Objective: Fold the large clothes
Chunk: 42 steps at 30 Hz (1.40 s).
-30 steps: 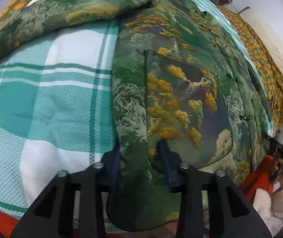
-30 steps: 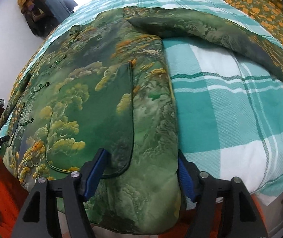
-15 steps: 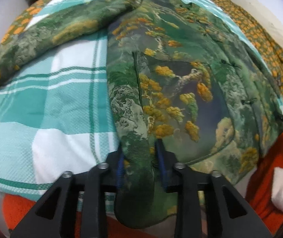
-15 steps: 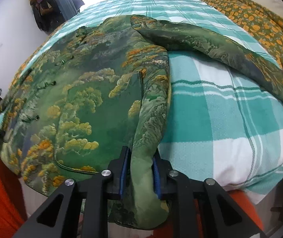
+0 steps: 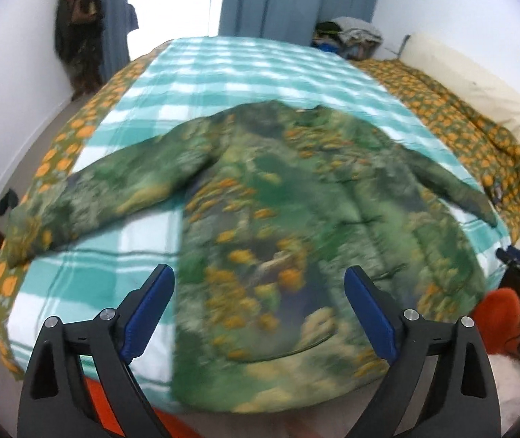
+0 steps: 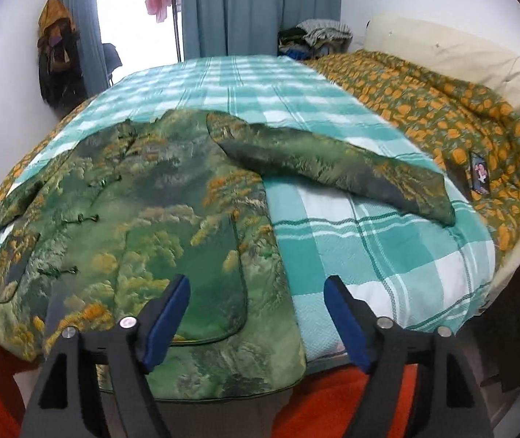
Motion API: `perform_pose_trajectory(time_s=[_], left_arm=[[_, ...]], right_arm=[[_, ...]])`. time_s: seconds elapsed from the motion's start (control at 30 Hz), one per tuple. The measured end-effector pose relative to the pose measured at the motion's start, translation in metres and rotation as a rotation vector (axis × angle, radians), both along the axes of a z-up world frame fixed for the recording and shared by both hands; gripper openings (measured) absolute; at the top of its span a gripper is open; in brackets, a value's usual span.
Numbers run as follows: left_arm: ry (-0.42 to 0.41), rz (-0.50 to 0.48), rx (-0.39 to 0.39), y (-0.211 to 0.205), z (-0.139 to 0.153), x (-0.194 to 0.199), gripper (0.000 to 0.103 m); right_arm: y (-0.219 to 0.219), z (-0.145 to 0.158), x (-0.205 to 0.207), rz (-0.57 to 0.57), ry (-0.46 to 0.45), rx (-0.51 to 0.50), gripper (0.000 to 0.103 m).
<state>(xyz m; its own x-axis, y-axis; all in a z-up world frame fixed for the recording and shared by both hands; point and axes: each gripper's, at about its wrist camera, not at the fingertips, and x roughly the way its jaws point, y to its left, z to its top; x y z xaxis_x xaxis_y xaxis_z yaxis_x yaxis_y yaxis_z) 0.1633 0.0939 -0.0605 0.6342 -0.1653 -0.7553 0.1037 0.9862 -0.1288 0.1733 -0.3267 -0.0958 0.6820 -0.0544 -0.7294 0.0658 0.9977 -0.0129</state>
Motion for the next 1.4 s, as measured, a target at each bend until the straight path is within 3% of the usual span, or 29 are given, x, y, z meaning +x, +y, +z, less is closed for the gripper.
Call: perform_pose_trajectory(time_s=[0.2, 0.63, 0.83, 1.07, 1.27, 1.4], left_arm=[[-0.010, -0.029, 0.040, -0.044, -0.026, 0.017, 0.099], [0.180, 0.053, 0.159, -0.068, -0.130, 0.054, 0.101], [0.151, 0.043, 0.180, -0.069, -0.134, 0.048, 0.103], [0.164, 0.060, 0.174, -0.068, -0.136, 0.052, 0.103], [0.177, 0.039, 0.215, -0.074, -0.139, 0.056, 0.103], [0.180, 0.032, 0.190, -0.071, -0.135, 0.056, 0.102]], right_arm=[[0.016, -0.009, -0.010, 0.056, -0.006, 0.035, 0.078], [0.025, -0.018, -0.026, 0.073, 0.001, 0.088, 0.078], [0.034, -0.020, -0.027, 0.121, 0.002, 0.086, 0.078], [0.036, -0.023, -0.024, 0.126, 0.014, 0.094, 0.078], [0.035, -0.027, -0.022, 0.125, 0.037, 0.105, 0.078], [0.034, -0.029, -0.021, 0.119, 0.045, 0.115, 0.078]])
